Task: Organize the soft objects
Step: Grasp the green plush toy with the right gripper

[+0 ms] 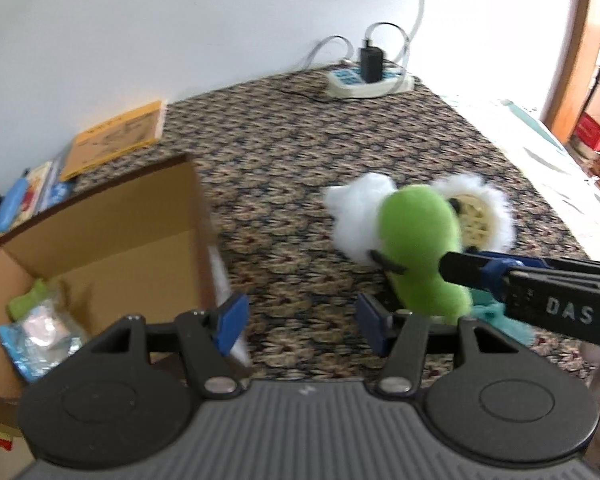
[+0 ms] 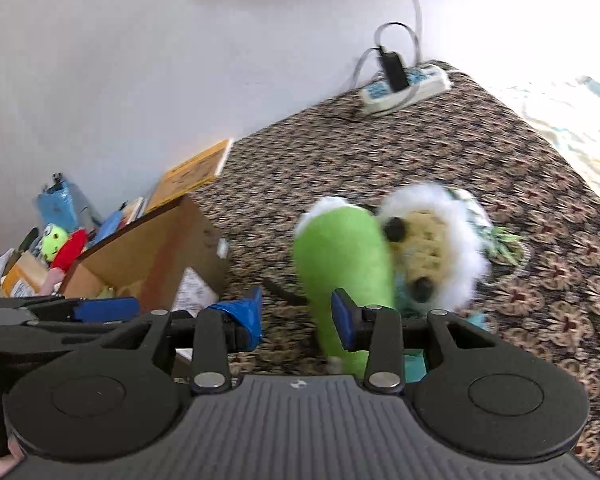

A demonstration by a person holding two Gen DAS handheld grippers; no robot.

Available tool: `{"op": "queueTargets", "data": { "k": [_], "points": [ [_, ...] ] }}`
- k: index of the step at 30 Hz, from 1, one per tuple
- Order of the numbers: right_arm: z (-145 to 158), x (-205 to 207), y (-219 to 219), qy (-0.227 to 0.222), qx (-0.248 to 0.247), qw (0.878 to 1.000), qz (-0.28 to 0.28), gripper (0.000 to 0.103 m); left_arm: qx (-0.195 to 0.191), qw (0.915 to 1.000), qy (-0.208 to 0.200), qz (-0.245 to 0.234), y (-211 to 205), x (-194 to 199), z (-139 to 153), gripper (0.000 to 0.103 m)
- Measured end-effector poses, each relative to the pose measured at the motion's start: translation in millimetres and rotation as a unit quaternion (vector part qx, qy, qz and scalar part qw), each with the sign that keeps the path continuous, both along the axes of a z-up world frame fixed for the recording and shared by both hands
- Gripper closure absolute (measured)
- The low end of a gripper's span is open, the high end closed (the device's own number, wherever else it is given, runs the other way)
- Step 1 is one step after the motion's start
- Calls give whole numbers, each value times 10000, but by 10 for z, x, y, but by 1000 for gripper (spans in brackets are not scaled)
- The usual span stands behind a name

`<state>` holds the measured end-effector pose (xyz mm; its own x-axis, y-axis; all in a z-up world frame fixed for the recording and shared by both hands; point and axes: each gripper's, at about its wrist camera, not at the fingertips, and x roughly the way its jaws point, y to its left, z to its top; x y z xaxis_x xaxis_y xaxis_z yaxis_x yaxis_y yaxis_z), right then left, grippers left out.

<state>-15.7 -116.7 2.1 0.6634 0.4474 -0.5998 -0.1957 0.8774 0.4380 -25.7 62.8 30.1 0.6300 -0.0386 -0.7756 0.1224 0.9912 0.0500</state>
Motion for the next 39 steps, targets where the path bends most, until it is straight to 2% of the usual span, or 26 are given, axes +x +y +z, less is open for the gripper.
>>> {"op": "queueTargets", "data": {
  "k": [8, 11, 14, 19, 25, 28, 31, 39],
  "points": [
    [-75, 96, -335, 209, 242, 9992, -258, 81, -676, 9959, 106, -593, -293, 102, -155, 41],
    [-105, 178, -410, 272, 310, 9989, -220, 81, -759, 9941, 142, -761, -364, 181, -290, 41],
    [-136, 306, -435, 340, 328, 9988, -91, 80, -944, 9908, 346, -910, -418, 287, -435, 41],
    [-204, 537, -401, 504, 337, 9981, 125, 80, -1203, 9854, 413, -1128, -519, 442, -537, 40],
    [-286, 692, -305, 550, 234, 9973, 431, 78, -955, 9890, 325, -1082, -589, 588, -673, 39],
    [-330, 731, -313, 691, 439, 9955, 477, 75, -1047, 9888, 316, -1014, -529, 604, -679, 39],
    [-405, 748, -343, 875, 738, 9923, 470, 74, -1073, 9895, 312, -922, -485, 621, -699, 54],
    [-334, 610, -314, 608, 704, 9927, 767, 82, -1217, 9887, 237, -838, -411, 538, -643, 59]
  ]
}}
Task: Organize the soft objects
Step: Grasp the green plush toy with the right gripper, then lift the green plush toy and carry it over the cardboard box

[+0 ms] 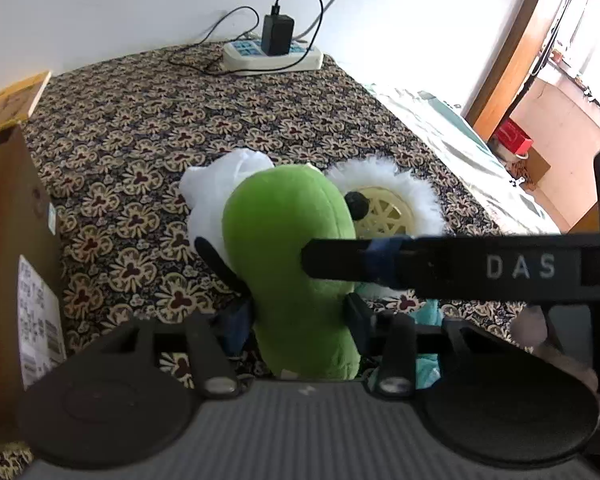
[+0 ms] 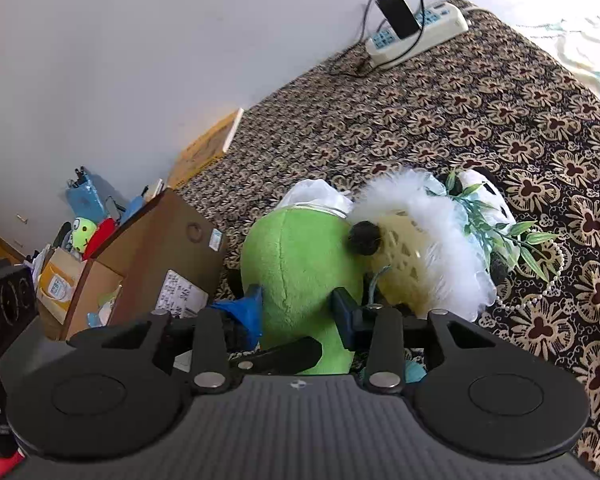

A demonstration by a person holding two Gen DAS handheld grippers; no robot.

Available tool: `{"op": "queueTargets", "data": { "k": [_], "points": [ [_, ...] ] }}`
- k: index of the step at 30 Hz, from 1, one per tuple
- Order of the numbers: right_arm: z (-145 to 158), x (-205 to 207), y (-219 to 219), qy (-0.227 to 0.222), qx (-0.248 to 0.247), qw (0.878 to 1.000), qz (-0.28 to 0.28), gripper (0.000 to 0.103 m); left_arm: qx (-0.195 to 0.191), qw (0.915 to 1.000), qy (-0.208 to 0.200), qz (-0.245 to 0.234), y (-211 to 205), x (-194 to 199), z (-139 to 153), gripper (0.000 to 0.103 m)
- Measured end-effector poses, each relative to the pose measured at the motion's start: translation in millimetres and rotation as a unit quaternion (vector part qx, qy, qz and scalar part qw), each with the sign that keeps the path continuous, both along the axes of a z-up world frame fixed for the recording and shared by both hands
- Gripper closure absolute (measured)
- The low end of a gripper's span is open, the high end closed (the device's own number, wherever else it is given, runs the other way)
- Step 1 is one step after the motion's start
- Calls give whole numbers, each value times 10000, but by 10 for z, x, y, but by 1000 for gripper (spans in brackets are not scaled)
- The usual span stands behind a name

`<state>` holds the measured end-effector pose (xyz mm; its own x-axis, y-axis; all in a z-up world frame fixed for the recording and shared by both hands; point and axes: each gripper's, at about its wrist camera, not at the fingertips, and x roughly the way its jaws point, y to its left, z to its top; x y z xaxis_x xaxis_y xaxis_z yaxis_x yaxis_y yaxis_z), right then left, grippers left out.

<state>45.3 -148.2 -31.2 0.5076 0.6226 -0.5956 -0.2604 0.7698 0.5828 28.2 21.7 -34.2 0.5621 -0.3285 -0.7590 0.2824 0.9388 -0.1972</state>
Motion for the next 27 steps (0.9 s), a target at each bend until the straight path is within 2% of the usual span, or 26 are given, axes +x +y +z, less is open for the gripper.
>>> {"op": "queueTargets", "data": {
  "k": [5, 9, 18, 22, 27],
  "points": [
    [147, -185, 39, -301, 47, 9995, 13, 84, -96, 9995, -304, 13, 98, -182, 216, 59],
    [409, -300, 150, -708, 58, 9974, 85, 85, -175, 9970, -746, 89, 240, -329, 470, 59],
    [941, -312, 738, -1464, 312, 9881, 368, 85, -220, 9846, -1674, 449, 911, -602, 1041, 59],
    [1039, -224, 1196, -1648, 379, 9832, 682, 85, -222, 9808, -1789, 739, 1398, -642, 1146, 59],
    [967, -61, 1870, -1628, 303, 9789, 1199, 86, -119, 9793, -1666, 1147, 1999, -616, 1055, 59]
  ]
}}
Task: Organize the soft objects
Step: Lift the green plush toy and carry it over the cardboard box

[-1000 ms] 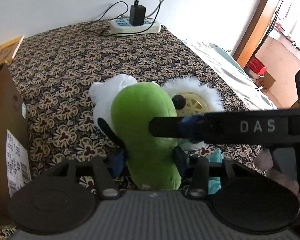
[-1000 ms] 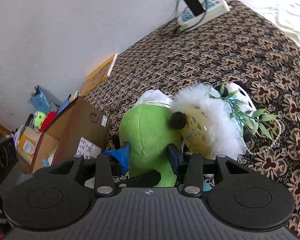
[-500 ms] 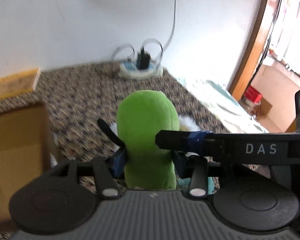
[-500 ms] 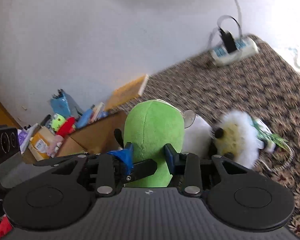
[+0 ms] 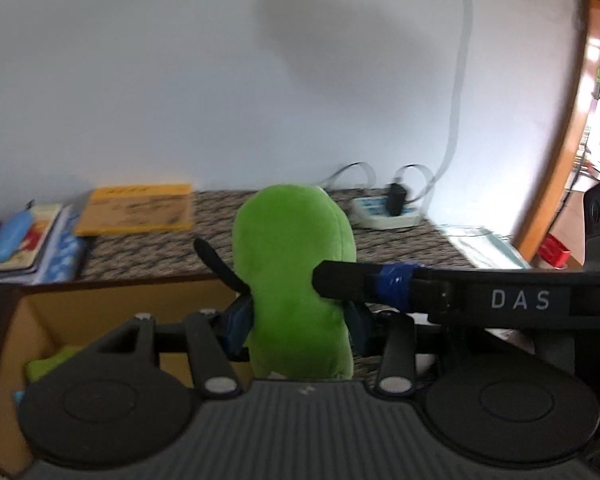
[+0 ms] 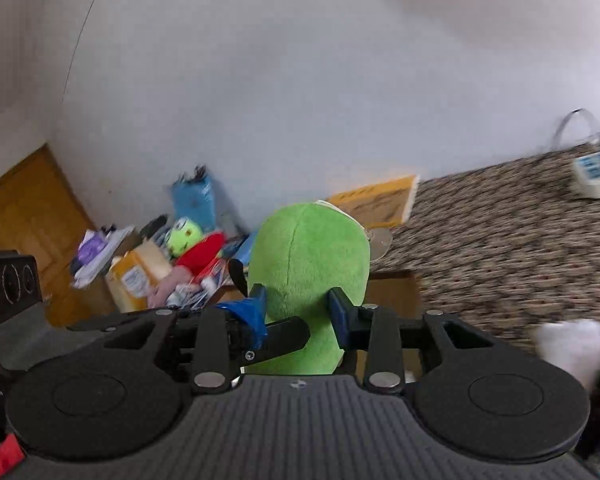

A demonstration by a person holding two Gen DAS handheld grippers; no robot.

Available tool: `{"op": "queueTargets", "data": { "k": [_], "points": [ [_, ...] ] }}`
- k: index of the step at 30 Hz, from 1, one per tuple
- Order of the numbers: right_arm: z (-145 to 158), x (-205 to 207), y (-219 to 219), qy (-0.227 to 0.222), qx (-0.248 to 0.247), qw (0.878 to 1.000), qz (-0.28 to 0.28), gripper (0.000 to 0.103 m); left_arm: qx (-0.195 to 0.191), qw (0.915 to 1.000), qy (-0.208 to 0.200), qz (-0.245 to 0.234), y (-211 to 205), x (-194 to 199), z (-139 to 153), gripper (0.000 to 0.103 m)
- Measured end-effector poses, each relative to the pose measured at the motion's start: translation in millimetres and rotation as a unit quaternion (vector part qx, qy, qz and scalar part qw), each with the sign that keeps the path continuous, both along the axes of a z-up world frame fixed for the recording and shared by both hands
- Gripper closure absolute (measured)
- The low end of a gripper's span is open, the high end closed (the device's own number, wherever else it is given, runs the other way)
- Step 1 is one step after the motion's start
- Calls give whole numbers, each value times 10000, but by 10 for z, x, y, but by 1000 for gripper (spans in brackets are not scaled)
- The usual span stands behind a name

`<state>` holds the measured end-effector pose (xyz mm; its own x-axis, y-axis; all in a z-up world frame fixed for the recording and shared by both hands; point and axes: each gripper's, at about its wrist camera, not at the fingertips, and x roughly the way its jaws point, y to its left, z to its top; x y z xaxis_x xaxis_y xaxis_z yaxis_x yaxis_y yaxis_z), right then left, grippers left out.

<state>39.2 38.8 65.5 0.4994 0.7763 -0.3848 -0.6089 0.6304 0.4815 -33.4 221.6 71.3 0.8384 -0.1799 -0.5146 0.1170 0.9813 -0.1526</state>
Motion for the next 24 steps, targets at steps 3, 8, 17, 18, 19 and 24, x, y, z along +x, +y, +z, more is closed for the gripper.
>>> {"op": "queueTargets", "data": {
  "k": [3, 8, 17, 18, 19, 24],
  "points": [
    [-146, 152, 390, 142, -191, 9993, 300, 86, 6, 9994, 258, 211, 331, 90, -145, 59],
    [-345, 334, 927, 291, -647, 9948, 725, 86, -136, 9963, 719, 445, 801, 248, -391, 59],
    [-569, 626, 1564, 461, -1362, 9813, 1282, 86, -123, 9850, 1440, 938, 1257, 539, -665, 58],
    [-598, 631, 1608, 415, -1478, 9804, 1233, 86, -136, 9829, 1549, 985, 1292, 561, -703, 58],
    [-625, 630, 1642, 351, -1634, 9792, 1146, 86, -154, 9807, 1652, 1032, 1316, 582, -737, 55],
    [-742, 634, 1647, 451, -1894, 9783, 709, 85, -249, 9783, 1756, 1075, 1399, 559, -809, 48]
  ]
}}
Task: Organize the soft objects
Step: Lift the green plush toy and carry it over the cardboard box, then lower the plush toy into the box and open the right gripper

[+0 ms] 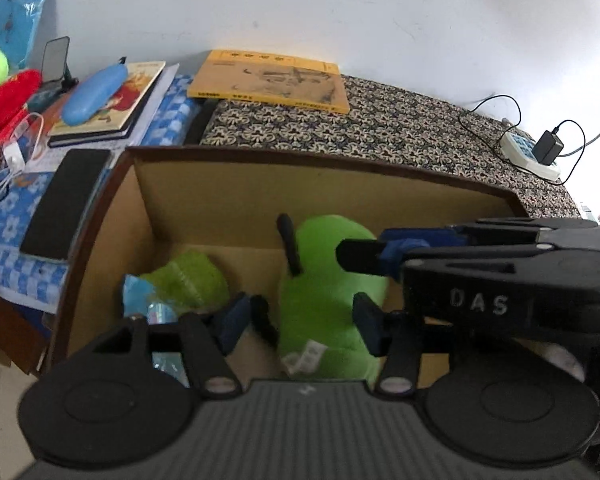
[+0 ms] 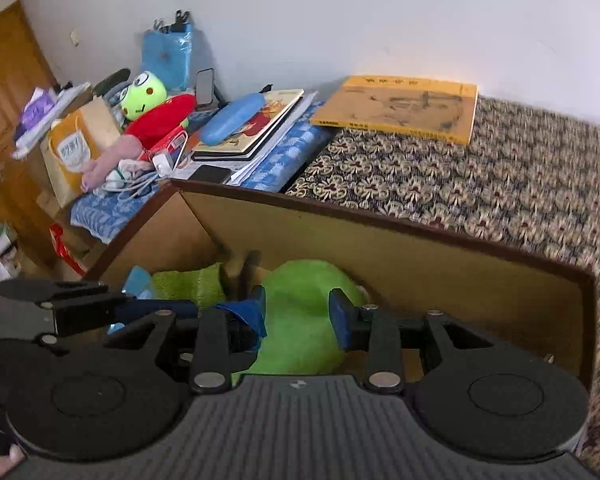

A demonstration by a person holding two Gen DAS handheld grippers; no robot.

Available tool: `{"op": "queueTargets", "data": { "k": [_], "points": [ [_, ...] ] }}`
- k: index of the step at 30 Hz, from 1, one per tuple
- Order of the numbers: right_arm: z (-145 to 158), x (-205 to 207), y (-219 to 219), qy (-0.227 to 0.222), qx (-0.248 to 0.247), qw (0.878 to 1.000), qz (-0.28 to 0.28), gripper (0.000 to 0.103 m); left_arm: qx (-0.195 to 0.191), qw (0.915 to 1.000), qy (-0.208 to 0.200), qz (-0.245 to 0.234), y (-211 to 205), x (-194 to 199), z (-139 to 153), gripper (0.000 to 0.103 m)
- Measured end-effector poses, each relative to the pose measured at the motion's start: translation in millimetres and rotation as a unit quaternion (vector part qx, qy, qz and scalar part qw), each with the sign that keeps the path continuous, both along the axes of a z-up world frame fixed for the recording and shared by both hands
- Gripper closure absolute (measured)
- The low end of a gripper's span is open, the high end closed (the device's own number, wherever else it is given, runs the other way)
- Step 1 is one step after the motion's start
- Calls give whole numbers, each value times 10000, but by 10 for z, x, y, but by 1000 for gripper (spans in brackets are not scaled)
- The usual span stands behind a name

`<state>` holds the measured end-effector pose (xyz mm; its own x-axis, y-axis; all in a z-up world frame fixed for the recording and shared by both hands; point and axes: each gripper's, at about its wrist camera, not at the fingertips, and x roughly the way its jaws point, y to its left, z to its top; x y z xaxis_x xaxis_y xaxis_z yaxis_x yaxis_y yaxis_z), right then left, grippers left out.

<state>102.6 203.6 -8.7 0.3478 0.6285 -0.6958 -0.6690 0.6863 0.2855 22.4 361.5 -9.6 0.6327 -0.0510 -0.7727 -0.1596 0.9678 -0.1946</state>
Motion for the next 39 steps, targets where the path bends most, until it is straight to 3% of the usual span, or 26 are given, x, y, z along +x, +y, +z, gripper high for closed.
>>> {"op": "queueTargets", "data": {
  "k": [6, 11, 24, 39],
  "points": [
    [7, -30, -121, 59, 152, 9995, -257, 85, 15, 10000, 11, -20, 28, -38, 29, 48],
    [95, -97, -282, 121, 401, 9977, -526, 85, -156, 9997, -186, -46, 51, -175, 234, 44],
    [284, -449, -781, 126, 795, 9910, -1072, 85, 955, 9950, -243, -177, -536, -327, 543, 43],
    [456, -847, -1426, -78, 1015, 9881, -1154, 85, 1448, 9893, -115, -96, -1315, -447, 660, 42]
  ]
}}
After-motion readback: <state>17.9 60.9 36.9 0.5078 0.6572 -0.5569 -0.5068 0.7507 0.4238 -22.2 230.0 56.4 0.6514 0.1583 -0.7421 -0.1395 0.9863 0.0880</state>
